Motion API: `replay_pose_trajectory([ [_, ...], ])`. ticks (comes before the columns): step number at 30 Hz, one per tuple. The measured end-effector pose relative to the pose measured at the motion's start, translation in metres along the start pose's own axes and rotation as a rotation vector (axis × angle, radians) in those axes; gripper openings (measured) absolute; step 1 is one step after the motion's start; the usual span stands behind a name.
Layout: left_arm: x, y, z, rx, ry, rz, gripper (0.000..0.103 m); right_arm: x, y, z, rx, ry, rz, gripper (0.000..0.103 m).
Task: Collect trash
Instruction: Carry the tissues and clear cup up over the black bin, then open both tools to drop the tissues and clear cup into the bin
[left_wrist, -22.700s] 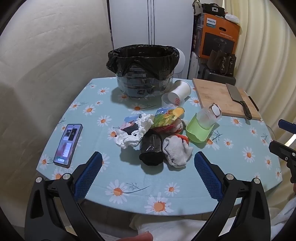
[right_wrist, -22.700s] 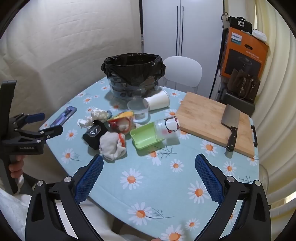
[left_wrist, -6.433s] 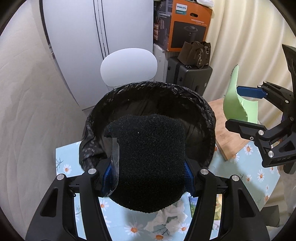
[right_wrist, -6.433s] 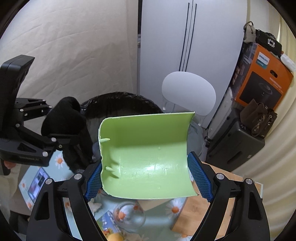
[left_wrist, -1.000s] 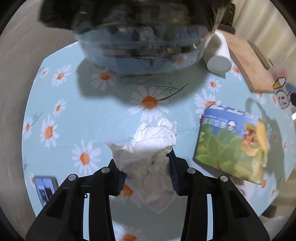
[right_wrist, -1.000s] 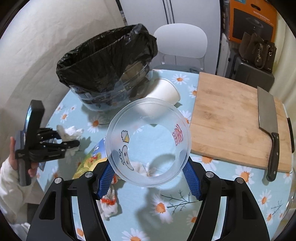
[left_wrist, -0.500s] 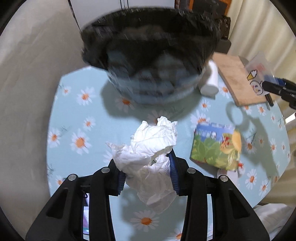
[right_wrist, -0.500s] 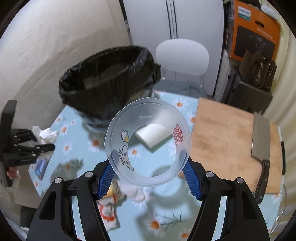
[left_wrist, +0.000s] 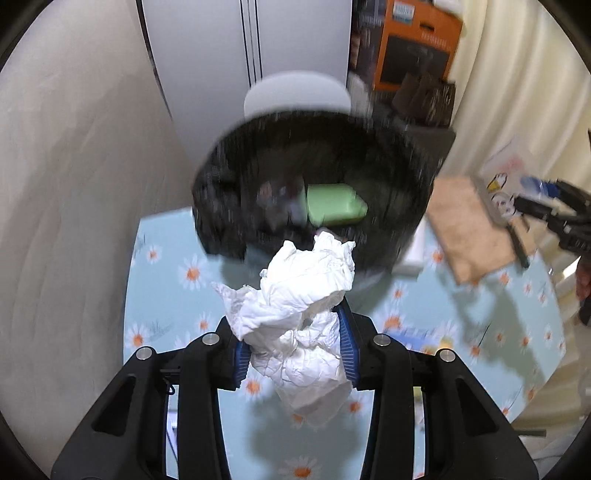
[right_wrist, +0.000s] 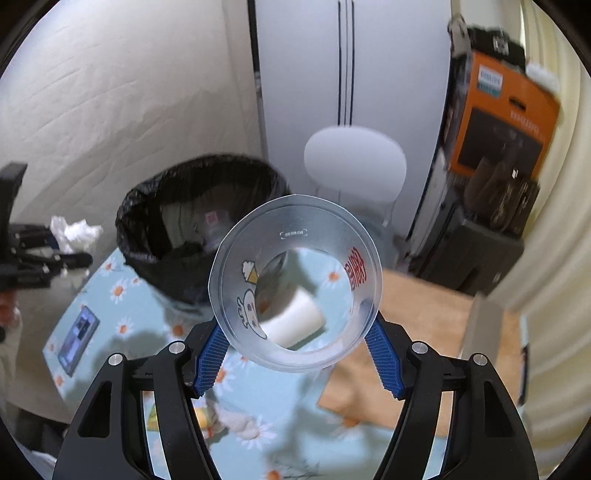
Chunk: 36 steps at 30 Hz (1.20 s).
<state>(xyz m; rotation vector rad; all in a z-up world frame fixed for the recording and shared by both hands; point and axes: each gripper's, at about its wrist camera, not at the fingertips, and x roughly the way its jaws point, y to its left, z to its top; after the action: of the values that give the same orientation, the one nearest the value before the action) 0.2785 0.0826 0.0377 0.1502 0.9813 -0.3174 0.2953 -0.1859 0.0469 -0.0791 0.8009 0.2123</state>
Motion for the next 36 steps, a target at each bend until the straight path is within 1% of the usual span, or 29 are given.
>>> replay_pose_trajectory([
  [2,-0.001,-0.002,0.011,0.020,-0.022,0.006,0.041,-0.003,-0.002,0.006,0.005,-0.010,-0.009,0.065],
  [4,0.000,-0.006,0.021,0.054,-0.046,0.023,0.041,-0.005,0.000,0.012,0.002,-0.019,0.002,0.065],
  [7,0.003,-0.013,0.033,0.082,-0.081,0.025,0.041,-0.008,0.005,0.020,-0.025,-0.031,0.026,0.065],
  [8,0.005,-0.015,0.037,0.091,-0.079,0.026,0.041,-0.008,0.006,0.024,-0.011,-0.034,0.057,0.065],
  [10,0.008,-0.017,0.044,0.105,-0.071,0.020,0.041,-0.009,0.010,0.031,0.004,-0.036,0.093,0.065],
  [12,0.012,-0.016,0.051,0.111,-0.058,-0.002,0.041,-0.010,0.016,0.040,-0.008,-0.052,0.094,0.065],
  [16,0.021,-0.011,0.067,0.126,-0.071,-0.016,0.041,-0.009,0.026,0.056,-0.021,-0.096,0.125,0.066],
  [22,0.039,-0.010,0.086,0.144,-0.079,-0.036,0.041,0.015,0.044,0.079,-0.045,-0.110,0.159,0.066],
  [25,0.047,-0.005,0.093,0.139,-0.061,-0.030,0.041,0.032,0.054,0.083,-0.058,-0.090,0.171,0.066],
  [26,0.050,-0.003,0.094,0.133,-0.049,-0.010,0.041,0.035,0.056,0.084,-0.059,-0.083,0.175,0.066],
  [30,0.059,0.005,0.097,0.141,-0.039,-0.008,0.041,0.055,0.065,0.090,-0.071,-0.056,0.187,0.066],
  [33,0.067,0.011,0.100,0.118,-0.027,-0.025,0.041,0.069,0.070,0.091,-0.081,-0.037,0.205,0.066],
  [35,0.070,0.012,0.100,0.116,-0.027,-0.031,0.042,0.074,0.077,0.090,-0.094,-0.027,0.206,0.066],
  [36,0.071,0.012,0.100,0.122,-0.033,-0.032,0.046,0.077,0.078,0.090,-0.094,-0.023,0.209,0.066],
])
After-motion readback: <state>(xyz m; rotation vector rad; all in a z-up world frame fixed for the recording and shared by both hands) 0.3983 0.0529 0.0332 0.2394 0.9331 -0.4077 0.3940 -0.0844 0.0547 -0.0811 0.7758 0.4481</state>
